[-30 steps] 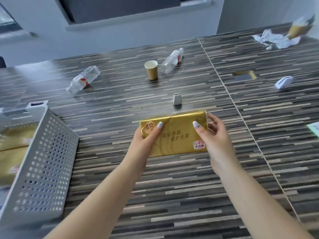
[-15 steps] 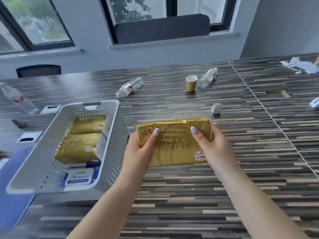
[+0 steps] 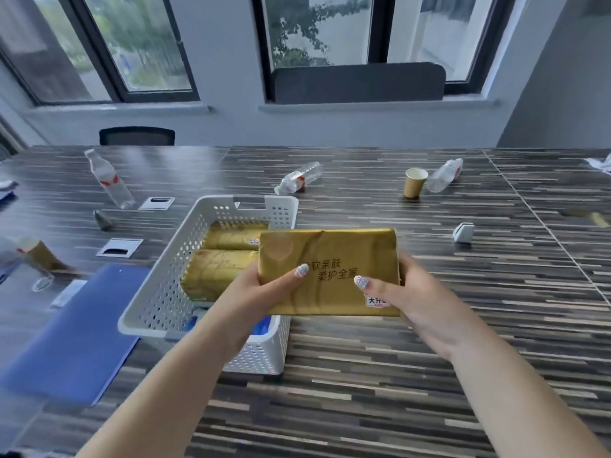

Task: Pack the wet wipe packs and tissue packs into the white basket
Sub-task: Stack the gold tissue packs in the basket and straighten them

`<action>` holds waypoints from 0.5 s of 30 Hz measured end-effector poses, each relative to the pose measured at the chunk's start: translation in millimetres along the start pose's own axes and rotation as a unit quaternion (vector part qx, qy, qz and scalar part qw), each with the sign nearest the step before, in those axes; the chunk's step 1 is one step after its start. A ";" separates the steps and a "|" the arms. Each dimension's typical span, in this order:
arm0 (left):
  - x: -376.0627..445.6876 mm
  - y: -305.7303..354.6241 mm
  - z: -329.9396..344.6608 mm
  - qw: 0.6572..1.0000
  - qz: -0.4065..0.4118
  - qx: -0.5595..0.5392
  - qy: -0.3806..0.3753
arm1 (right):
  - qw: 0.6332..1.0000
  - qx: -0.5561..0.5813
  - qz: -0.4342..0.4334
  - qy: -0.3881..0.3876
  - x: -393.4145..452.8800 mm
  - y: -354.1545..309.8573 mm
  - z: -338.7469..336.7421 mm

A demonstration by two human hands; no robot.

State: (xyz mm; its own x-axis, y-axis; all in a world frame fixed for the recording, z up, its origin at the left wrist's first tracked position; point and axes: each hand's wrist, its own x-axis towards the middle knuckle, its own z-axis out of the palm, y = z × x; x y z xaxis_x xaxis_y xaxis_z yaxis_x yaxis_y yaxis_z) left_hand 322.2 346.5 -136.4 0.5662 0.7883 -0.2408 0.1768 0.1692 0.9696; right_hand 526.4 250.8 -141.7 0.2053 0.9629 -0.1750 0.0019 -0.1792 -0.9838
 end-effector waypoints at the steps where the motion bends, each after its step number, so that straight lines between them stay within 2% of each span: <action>1: -1.5 0.9 -5.3 1.000 0.006 0.002 0.003 | 1.000 -0.003 0.004 -0.002 2.9 -2.5 3.8; 6: -0.4 1.4 -32.6 0.998 0.020 0.028 0.043 | 1.000 0.010 -0.001 -0.011 21.1 -12.3 19.0; 9: 4.2 2.1 -47.4 0.998 0.016 0.036 0.042 | 0.999 0.041 0.006 -0.015 30.4 -11.5 29.8; 15: 10.6 -1.0 -74.7 0.999 0.005 -0.013 0.039 | 0.992 0.110 0.044 -0.038 62.3 -17.4 51.5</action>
State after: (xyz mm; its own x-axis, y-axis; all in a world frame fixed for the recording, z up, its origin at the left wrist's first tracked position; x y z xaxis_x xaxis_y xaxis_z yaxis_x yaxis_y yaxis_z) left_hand 267.9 398.9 -136.7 0.5034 0.8333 -0.2285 0.1510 0.1755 0.9728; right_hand 488.7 324.2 -137.4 0.1206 0.9594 -0.2549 -0.2279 -0.2232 -0.9478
